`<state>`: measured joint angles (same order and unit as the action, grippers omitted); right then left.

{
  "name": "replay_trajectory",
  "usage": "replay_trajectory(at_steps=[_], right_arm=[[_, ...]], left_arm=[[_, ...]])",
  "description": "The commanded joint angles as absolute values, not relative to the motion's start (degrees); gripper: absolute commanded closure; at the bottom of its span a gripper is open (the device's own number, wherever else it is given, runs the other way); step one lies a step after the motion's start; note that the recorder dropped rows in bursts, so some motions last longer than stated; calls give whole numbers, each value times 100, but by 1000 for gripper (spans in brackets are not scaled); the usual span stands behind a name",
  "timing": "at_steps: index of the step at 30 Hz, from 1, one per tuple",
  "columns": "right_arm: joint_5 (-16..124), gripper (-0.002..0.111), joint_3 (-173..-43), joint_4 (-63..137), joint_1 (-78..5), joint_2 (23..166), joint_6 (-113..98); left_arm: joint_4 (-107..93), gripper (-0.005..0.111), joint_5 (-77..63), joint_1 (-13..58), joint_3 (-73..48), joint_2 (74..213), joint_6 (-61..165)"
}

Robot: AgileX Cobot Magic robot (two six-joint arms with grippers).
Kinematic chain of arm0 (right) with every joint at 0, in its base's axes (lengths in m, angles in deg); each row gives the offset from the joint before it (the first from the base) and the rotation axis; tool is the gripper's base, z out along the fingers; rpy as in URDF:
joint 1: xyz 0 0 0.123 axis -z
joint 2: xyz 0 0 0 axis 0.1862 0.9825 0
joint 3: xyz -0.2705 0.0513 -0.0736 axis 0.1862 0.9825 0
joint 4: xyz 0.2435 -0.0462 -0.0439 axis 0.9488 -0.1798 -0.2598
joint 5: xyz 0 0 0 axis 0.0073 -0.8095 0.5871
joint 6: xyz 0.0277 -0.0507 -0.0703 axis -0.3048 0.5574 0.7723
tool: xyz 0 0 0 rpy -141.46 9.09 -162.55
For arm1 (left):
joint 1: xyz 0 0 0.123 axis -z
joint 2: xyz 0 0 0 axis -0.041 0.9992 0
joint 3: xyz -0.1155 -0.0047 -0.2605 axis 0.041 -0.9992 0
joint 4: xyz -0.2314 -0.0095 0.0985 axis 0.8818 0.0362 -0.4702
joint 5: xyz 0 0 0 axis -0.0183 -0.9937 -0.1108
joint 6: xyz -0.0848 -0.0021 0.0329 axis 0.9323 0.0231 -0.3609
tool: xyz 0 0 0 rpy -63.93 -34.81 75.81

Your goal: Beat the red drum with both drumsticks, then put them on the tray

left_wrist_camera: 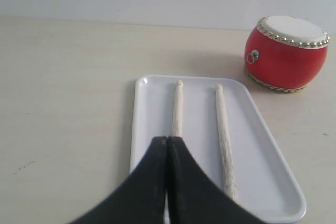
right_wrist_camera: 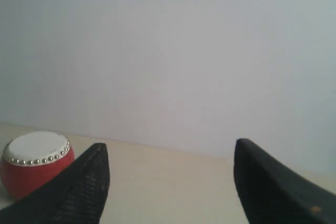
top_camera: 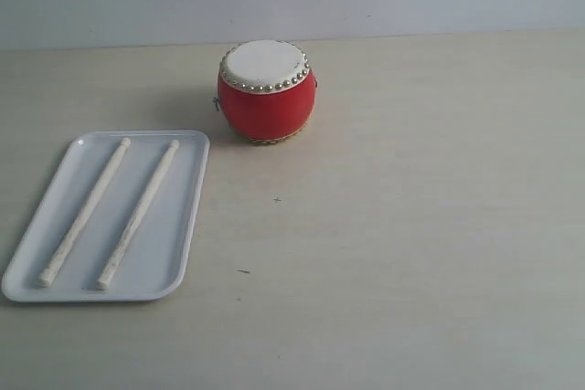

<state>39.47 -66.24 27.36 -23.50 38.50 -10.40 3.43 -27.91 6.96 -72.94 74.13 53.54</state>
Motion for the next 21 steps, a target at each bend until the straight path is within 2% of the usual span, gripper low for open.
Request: replay_trajectory(at_steps=[1,10,21], right_arm=[[4326,44,-5823,2633,-2339,3431,-1123],[4345,44,-4701,2764,-1723,2597,-1093],[4170,44,-4281,3300,-666,2275,-1132]], left_arm=[[390,106,-2767,686,-7310,7385,5341],[390,106,-2767,686,-7310,7385,5341],[390,106,-2767,686,-7310,7385,5341]])
